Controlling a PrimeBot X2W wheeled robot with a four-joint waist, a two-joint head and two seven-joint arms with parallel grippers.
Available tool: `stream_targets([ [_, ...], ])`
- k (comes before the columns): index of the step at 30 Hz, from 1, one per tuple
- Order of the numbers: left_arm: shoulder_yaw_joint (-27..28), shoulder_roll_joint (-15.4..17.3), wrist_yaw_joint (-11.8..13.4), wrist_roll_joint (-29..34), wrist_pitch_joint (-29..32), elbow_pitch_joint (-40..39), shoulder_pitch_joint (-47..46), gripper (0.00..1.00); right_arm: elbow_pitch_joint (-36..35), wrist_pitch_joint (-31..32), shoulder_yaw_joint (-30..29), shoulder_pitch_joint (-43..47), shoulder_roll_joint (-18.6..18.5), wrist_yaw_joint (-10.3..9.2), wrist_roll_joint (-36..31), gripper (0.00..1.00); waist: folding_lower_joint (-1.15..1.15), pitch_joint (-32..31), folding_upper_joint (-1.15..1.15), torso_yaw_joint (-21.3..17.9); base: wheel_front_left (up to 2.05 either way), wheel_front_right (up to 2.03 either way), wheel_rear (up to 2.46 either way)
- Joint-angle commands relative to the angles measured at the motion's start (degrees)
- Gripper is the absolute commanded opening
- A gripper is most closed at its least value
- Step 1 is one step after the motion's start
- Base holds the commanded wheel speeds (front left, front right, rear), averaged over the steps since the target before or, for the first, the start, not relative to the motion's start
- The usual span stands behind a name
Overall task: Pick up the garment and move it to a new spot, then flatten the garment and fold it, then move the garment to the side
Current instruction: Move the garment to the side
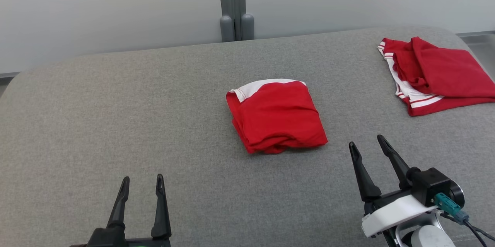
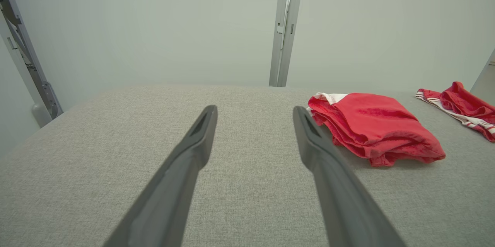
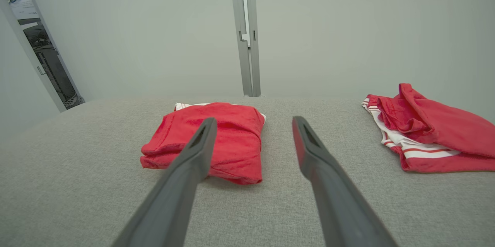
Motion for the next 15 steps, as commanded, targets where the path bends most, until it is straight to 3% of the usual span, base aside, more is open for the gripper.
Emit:
stream_targets([
  [1, 0.1, 0.1, 0.1, 0.3, -0.2, 0.0, -0.3, 1.0, 0.1, -0.2, 0.0, 0.4, -0.2, -0.1, 0.1, 1.0, 0.0, 0.1, 0.0, 0.1, 0.0, 0.0, 0.0],
  [15, -1.5, 0.1, -0.7, 0.2, -0.2, -0.4, -4.4, 1.0, 1.5, -0.2, 0.9, -5.8, -2.0, -0.1, 3.7, 1.0, 0.0, 7.1, 0.0, 1.8, 0.0, 0.0, 0.0],
])
